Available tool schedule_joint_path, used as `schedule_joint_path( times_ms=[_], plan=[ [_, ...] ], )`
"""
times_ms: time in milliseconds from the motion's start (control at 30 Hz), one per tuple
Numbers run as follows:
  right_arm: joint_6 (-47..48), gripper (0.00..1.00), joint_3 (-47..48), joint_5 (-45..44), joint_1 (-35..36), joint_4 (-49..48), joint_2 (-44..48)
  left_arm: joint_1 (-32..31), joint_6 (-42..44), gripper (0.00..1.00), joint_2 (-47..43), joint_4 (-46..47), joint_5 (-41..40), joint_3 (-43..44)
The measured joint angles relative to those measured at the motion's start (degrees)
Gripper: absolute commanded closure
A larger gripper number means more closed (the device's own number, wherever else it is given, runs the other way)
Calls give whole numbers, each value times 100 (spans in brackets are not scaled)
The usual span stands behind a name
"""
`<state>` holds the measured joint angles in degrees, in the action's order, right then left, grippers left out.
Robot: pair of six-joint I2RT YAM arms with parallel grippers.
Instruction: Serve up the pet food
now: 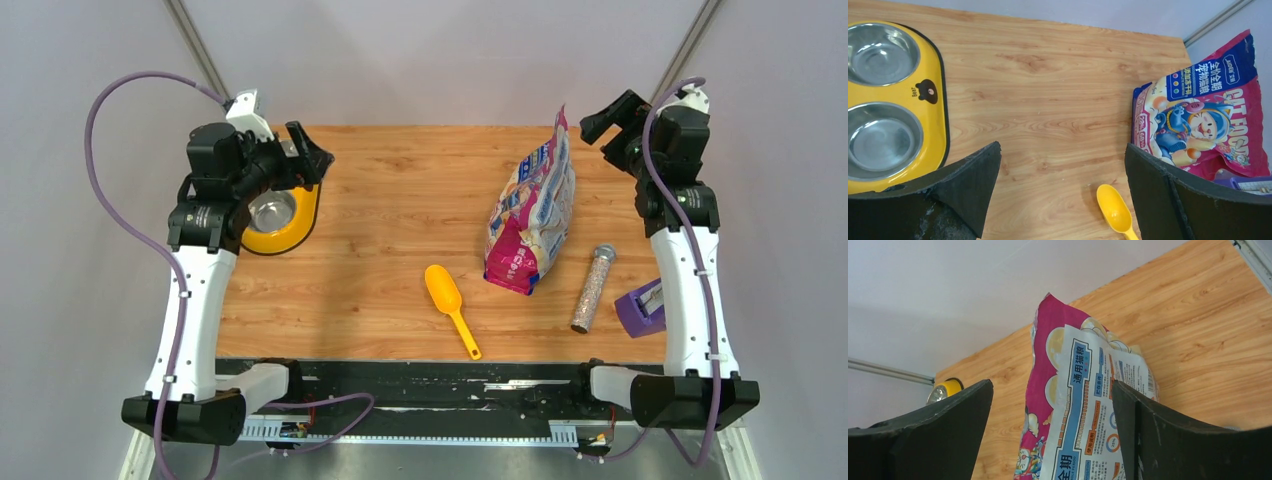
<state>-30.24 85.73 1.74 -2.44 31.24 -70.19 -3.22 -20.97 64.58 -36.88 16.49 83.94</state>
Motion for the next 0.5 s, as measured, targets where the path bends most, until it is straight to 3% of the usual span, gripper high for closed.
schedule_joint_path(
  times_ms=[167, 367, 500],
  plan=[
    [-131, 13, -9, 234, 0, 271, -205, 0, -66, 0, -13, 341, 225, -339],
    [-328, 15, -22, 422, 96, 643, -529, -22, -245, 0, -26, 1097, 1113, -1263],
    [-566, 19, -22, 356, 164, 848, -553, -229, -341, 0, 168, 1386, 1469, -1366]
  ],
)
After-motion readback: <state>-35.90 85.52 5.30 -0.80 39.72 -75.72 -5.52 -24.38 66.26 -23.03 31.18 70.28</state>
